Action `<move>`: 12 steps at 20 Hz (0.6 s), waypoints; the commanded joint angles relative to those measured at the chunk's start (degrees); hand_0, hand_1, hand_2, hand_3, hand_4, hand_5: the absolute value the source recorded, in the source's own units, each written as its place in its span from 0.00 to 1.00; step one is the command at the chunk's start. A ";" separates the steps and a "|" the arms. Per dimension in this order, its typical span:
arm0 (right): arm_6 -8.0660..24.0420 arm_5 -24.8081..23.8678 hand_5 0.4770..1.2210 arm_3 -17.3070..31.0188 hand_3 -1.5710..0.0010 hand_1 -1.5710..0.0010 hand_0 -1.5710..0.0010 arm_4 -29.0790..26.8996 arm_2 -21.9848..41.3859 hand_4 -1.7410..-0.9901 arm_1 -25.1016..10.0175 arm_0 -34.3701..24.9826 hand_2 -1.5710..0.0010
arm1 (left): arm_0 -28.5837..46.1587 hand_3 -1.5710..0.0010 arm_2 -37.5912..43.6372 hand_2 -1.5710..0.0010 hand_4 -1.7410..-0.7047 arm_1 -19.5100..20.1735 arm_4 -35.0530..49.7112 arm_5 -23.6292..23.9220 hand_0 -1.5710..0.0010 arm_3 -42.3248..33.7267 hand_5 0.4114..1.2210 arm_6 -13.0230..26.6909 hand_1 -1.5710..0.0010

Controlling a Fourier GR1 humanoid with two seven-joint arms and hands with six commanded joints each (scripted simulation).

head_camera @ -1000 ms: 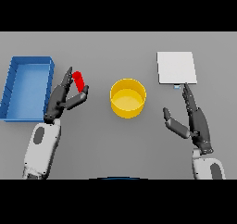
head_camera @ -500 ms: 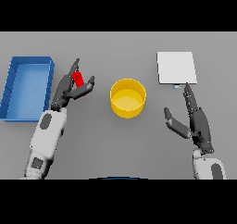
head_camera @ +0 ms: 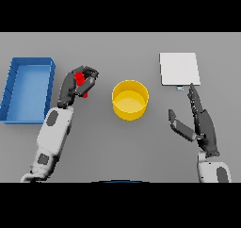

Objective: Pick up the red beaker and tilt it to pour out 1 green nut into yellow bowl. Pick up the yellow bowl and place it on the metallic measuring scale.

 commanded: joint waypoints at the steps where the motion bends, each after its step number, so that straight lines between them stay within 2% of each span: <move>1: 0.14 -0.23 0.28 0.30 1.00 1.00 1.00 0.41 0.40 0.61 0.48 0.08 1.00 | -0.02 0.35 -0.27 0.35 0.29 -0.22 -0.99 0.74 0.36 0.64 0.78 -2.13 0.35; 3: 1.67 -0.09 0.28 0.58 1.00 1.00 1.00 0.11 -0.06 0.60 0.07 -1.24 1.00 | -0.07 0.23 0.11 0.22 0.29 -0.90 -1.24 0.80 0.23 0.94 0.86 -3.75 0.23; 4: 1.21 -0.27 0.28 0.89 1.00 1.00 1.00 0.20 0.09 0.60 0.43 -1.28 1.00 | -0.70 0.18 0.50 0.18 0.28 -0.86 -1.45 0.90 0.19 1.65 0.89 -3.58 0.18; 5: 1.31 -0.01 0.27 1.76 1.00 1.00 1.00 -0.07 -0.11 0.59 0.37 -1.42 1.00 | -0.36 0.14 0.60 0.14 0.23 -1.09 -1.70 1.33 0.15 1.52 0.89 -5.13 0.15; 6: 0.55 0.20 0.28 1.93 1.00 1.00 1.00 -0.49 -0.18 0.58 0.51 -1.56 1.00 | -0.12 0.12 0.60 0.11 0.18 -1.33 -1.34 1.49 0.12 1.40 0.89 -6.33 0.12; 8: -1.08 0.40 0.27 2.57 1.00 1.00 1.00 0.07 0.01 0.60 0.12 -1.76 1.00 | -0.14 0.07 0.71 0.07 0.12 -1.02 -0.21 1.51 0.08 0.94 0.87 -6.12 0.07; 12: -1.34 -0.40 0.26 2.60 1.00 1.00 1.00 1.62 0.68 0.65 0.43 -1.91 1.00 | -0.87 0.03 -0.44 0.03 0.05 -0.14 0.61 2.72 0.03 -2.41 0.85 -5.74 0.03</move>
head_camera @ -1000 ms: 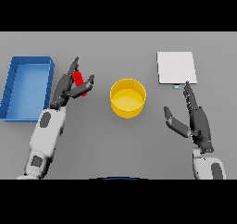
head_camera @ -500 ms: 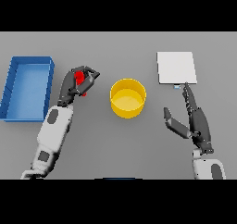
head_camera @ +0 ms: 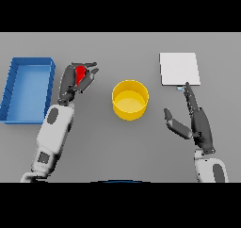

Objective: Pick up the red beaker and tilt it to pour out 1 green nut into yellow bowl. Pick up the yellow bowl and place it on the metallic measuring scale.

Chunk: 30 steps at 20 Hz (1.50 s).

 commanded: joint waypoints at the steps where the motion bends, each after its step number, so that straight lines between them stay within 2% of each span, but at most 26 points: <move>1: 0.22 0.10 0.26 0.38 1.00 1.00 1.00 -0.11 -0.05 0.64 0.02 -0.12 1.00 | 0.23 0.02 -0.74 0.02 0.04 0.28 -0.40 0.62 0.02 -1.91 0.85 0.79 0.02; 3: -0.98 -0.22 0.26 0.33 1.00 1.00 1.00 0.40 0.00 0.65 -0.07 0.24 1.00 | 0.57 0.02 -3.12 0.02 0.02 0.93 -1.65 0.94 0.02 -5.52 0.85 2.89 0.02; 5: -1.43 -0.32 0.27 0.11 1.00 1.00 1.00 1.12 0.53 0.66 0.01 0.74 1.00 | -0.17 0.01 -6.04 0.01 0.02 3.71 -4.09 0.07 0.01 -8.00 0.86 6.69 0.01; 8: 0.19 -1.27 0.29 -0.69 1.00 1.00 1.00 2.95 1.09 0.66 -0.04 0.69 1.00 | -1.72 0.01 -13.55 0.01 0.01 7.03 -10.43 -2.67 0.01 -10.05 0.88 11.19 0.01; 9: -0.43 -1.17 0.29 -1.74 1.00 1.00 1.00 3.00 1.50 0.66 0.14 1.67 1.00 | -1.73 0.01 -14.89 0.01 0.01 7.79 -11.35 -3.29 0.01 -10.62 0.87 11.98 0.01; 11: 0.87 -1.25 0.30 -1.65 1.00 1.00 1.00 2.92 1.33 0.66 0.21 1.32 1.00 | -1.61 0.01 -16.62 0.01 0.01 9.04 -11.95 -4.17 0.01 -11.71 0.87 12.91 0.01; 13: 0.45 -1.24 0.31 -2.47 1.00 1.00 1.00 3.00 1.64 0.66 0.35 2.33 1.00 | -1.84 0.01 -17.51 0.01 0.01 10.27 -11.98 -4.70 0.01 -12.42 0.87 13.60 0.01; 15: 1.60 -0.65 0.32 -1.94 1.00 1.00 1.00 2.32 1.19 0.65 -0.07 1.48 1.00 | -3.11 0.00 -21.51 0.00 0.01 12.10 -15.74 -5.57 0.00 -12.90 0.87 14.95 0.00; 17: 0.70 -0.58 0.33 -2.21 1.00 1.00 1.00 2.22 1.01 0.64 -0.37 2.00 1.00 | -6.31 0.00 -25.90 0.00 0.00 14.17 -21.06 -6.17 0.00 -11.10 0.88 16.47 0.00; 19: 0.55 -0.27 0.33 -1.71 1.00 1.00 1.00 1.92 1.28 0.63 0.04 1.83 1.00 | -9.11 0.00 -30.52 0.00 0.00 16.47 -25.87 -7.52 0.00 -9.97 0.89 15.86 0.00; 21: 1.30 -0.55 0.33 -1.62 1.00 1.00 1.00 2.07 1.22 0.63 0.28 0.81 1.00 | -12.82 0.00 -34.29 0.00 0.00 16.98 -29.91 -8.55 0.00 -7.20 0.93 17.22 0.00; 24: -0.67 -0.48 0.32 -1.51 1.00 1.00 1.00 2.04 1.46 0.63 0.52 2.29 1.00 | -17.50 0.00 -39.35 0.00 0.00 18.11 -33.98 -11.62 0.00 -4.15 0.96 16.01 0.00; 27: -0.15 -0.77 0.30 -1.12 1.00 1.00 1.00 1.96 1.31 0.64 0.86 1.35 1.00 | -22.76 0.00 -44.74 0.00 0.12 18.28 -37.71 -15.66 0.00 -0.64 0.98 14.47 0.00; 28: -0.55 -0.89 0.28 -0.73 1.00 1.00 1.00 1.99 1.15 0.65 0.83 1.25 1.00 | -24.13 0.00 -46.68 0.00 0.10 18.66 -38.85 -17.70 0.00 -0.55 0.99 14.51 0.00; 30: 0.89 -1.49 0.26 -0.72 1.00 1.00 1.00 2.22 1.30 0.67 1.56 0.35 1.00 | -26.90 0.00 -49.70 0.00 0.07 17.92 -40.23 -20.35 0.00 1.34 0.99 14.04 0.00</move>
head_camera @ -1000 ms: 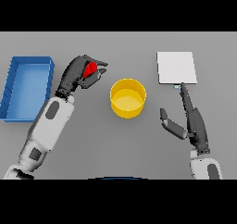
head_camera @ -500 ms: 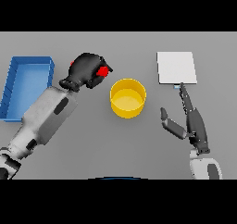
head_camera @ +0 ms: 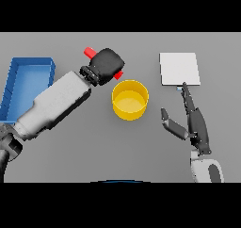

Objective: Pick up the red beaker and tilt it to pour out 1 green nut into yellow bowl. Pick up the yellow bowl and place it on the metallic measuring scale.

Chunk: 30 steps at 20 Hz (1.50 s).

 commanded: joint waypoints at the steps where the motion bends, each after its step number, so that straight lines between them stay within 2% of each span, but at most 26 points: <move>1: -0.70 0.00 0.25 -0.35 1.00 1.00 1.00 -0.45 -0.22 0.69 0.06 1.14 1.00 | -0.93 0.00 -1.51 0.00 0.06 -0.05 -0.73 -0.93 0.00 0.60 0.99 -0.86 0.00; 2: 0.07 -0.25 0.24 0.10 1.00 1.00 1.00 -0.45 -0.38 0.69 0.25 0.70 1.00 | -1.90 0.00 -2.78 0.00 0.05 -0.51 -1.25 -1.73 0.00 1.34 0.99 -1.08 0.00; 4: -1.04 -0.64 0.23 -0.41 1.00 1.00 1.00 0.16 -0.09 0.72 0.32 1.52 1.00 | -4.25 0.00 -5.70 0.00 0.03 -0.90 -2.41 -3.67 0.00 3.00 1.00 -1.58 0.00; 6: -0.40 -1.11 0.23 -0.50 1.00 1.00 1.00 0.93 -0.28 0.73 -0.20 0.84 1.00 | -6.68 0.00 -8.67 0.00 0.02 -0.97 -4.02 -5.61 0.00 3.20 1.00 -1.99 0.00; 8: -1.25 -0.43 0.23 -0.56 1.00 1.00 1.00 0.58 -0.20 0.73 -0.54 1.35 1.00 | -8.54 0.00 -11.46 0.00 0.01 -1.10 -5.78 -6.29 0.00 4.41 1.00 -2.11 0.00; 9: -0.37 -1.53 0.23 -0.13 1.00 1.00 1.00 2.01 0.24 0.74 -0.01 1.17 1.00 | -9.46 0.00 -13.05 0.00 0.01 -1.28 -6.84 -6.42 0.00 5.24 1.00 -2.33 0.00; 13: -0.33 -1.28 0.20 -1.01 1.00 1.00 1.00 0.43 -0.62 0.75 -0.07 1.50 1.00 | -12.08 0.00 -18.70 0.00 0.01 -2.10 -10.03 -4.04 0.00 7.96 1.00 -5.51 0.00; 18: -0.31 -1.63 0.20 -0.61 1.00 1.00 1.00 1.03 -0.68 0.77 -0.30 0.74 1.00 | -16.18 0.00 -25.91 0.00 0.01 -3.58 -14.35 -3.84 0.00 9.54 1.00 -6.95 0.00; 19: 0.41 -1.79 0.20 -0.61 1.00 1.00 1.00 1.39 -0.74 0.78 -0.53 0.39 1.00 | -16.83 0.00 -26.94 0.00 0.01 -3.65 -14.92 -4.17 0.00 9.41 1.00 -6.53 0.00; 21: -0.84 -1.99 0.21 -0.86 1.00 1.00 1.00 2.33 -0.08 0.78 -0.48 1.21 1.00 | -17.57 0.00 -28.89 0.00 0.01 -4.54 -15.70 -2.89 0.00 11.36 1.00 -7.03 0.00; 26: -0.41 -2.41 0.21 -0.73 1.00 1.00 1.00 2.20 -0.46 0.79 -0.27 1.50 1.00 | -20.76 0.00 -32.84 0.00 0.02 -6.19 -16.89 -3.89 0.00 11.35 1.00 -7.06 0.00; 27: -1.21 -1.70 0.21 -0.50 1.00 1.00 1.00 1.37 -0.63 0.78 -0.52 1.63 1.00 | -21.28 0.00 -33.44 0.00 0.02 -6.10 -16.85 -4.02 0.00 11.30 1.00 -7.33 0.00; 30: -0.38 -1.55 0.22 -0.41 1.00 1.00 1.00 0.86 -0.66 0.78 -0.15 0.35 1.00 | -26.34 0.00 -33.60 0.00 0.02 -4.35 -16.04 -3.32 0.00 12.32 1.00 -10.33 0.00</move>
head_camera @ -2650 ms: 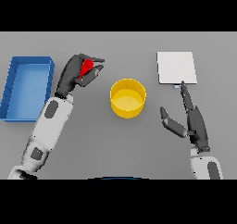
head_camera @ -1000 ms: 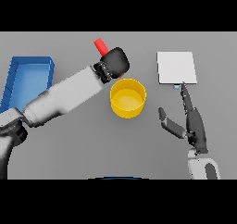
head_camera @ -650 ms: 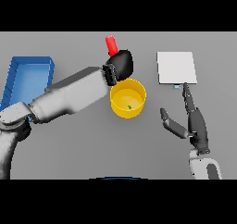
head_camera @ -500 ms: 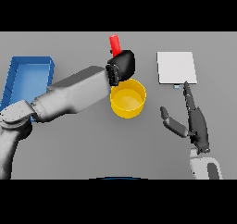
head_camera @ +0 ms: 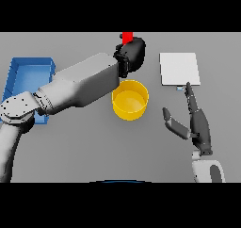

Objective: Pick up the red beaker and tilt it to pour out 1 green nut into yellow bowl. Pick up the yellow bowl and place it on the metallic measuring scale.

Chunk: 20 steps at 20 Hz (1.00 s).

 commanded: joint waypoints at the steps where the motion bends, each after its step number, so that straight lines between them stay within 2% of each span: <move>1: -1.25 0.17 0.22 -0.11 1.00 1.00 1.00 0.00 0.43 0.79 0.32 0.79 1.00 | -1.44 0.00 -0.09 0.00 0.02 0.10 -0.17 1.07 0.00 1.80 1.00 0.01 0.00; 3: -1.43 0.04 0.24 0.55 1.00 1.00 1.00 0.36 0.56 0.78 0.43 0.52 1.00 | -5.68 0.00 0.78 0.00 0.02 1.32 0.72 1.22 0.00 3.76 1.00 -0.28 0.00; 5: -2.02 -0.41 0.25 0.58 1.00 1.00 1.00 0.93 0.61 0.77 0.34 0.40 1.00 | -8.42 0.25 3.30 0.00 0.01 3.28 3.09 3.12 0.00 6.34 1.00 0.12 0.00; 9: -1.91 0.44 0.24 1.19 1.00 1.00 1.00 0.21 0.90 0.78 0.57 -0.05 1.00 | -13.30 0.10 13.33 0.00 0.01 6.05 12.96 5.27 0.00 17.95 1.00 3.24 0.00; 11: -1.50 -0.94 0.22 1.08 1.00 1.00 1.00 2.38 1.34 0.79 0.43 -0.19 1.00 | -13.97 0.07 21.52 0.00 0.01 8.23 21.82 5.91 0.00 22.49 1.00 5.54 0.00; 13: -2.16 -1.72 0.21 1.86 1.00 1.00 1.00 3.73 1.60 0.80 0.22 -0.58 1.00 | -13.17 0.10 28.74 0.00 0.00 11.44 30.40 7.37 0.00 25.61 1.00 8.05 0.00; 15: -1.67 -1.30 0.20 2.34 1.00 1.00 1.00 2.24 1.22 0.82 0.82 -1.50 1.00 | -11.79 0.11 33.96 0.00 0.00 14.08 37.36 9.33 0.00 28.75 1.00 10.14 0.00; 16: -3.32 -0.25 0.20 1.72 1.00 1.00 1.00 1.01 1.25 0.84 0.66 -0.92 1.00 | -10.35 0.09 36.31 0.00 0.00 15.59 40.95 10.25 0.00 29.77 1.00 9.98 0.00; 17: -3.56 0.56 0.20 1.96 1.00 1.00 1.00 -0.62 0.90 0.86 0.95 -0.86 1.00 | -9.04 0.07 38.54 0.00 0.00 16.73 44.36 11.63 0.00 30.85 1.00 11.22 0.00; 20: -2.70 1.56 0.21 2.08 1.00 1.00 1.00 -1.76 0.66 0.86 0.55 -1.19 1.00 | -2.96 0.04 43.04 0.00 0.00 20.30 53.02 15.95 0.00 32.06 1.00 12.85 0.00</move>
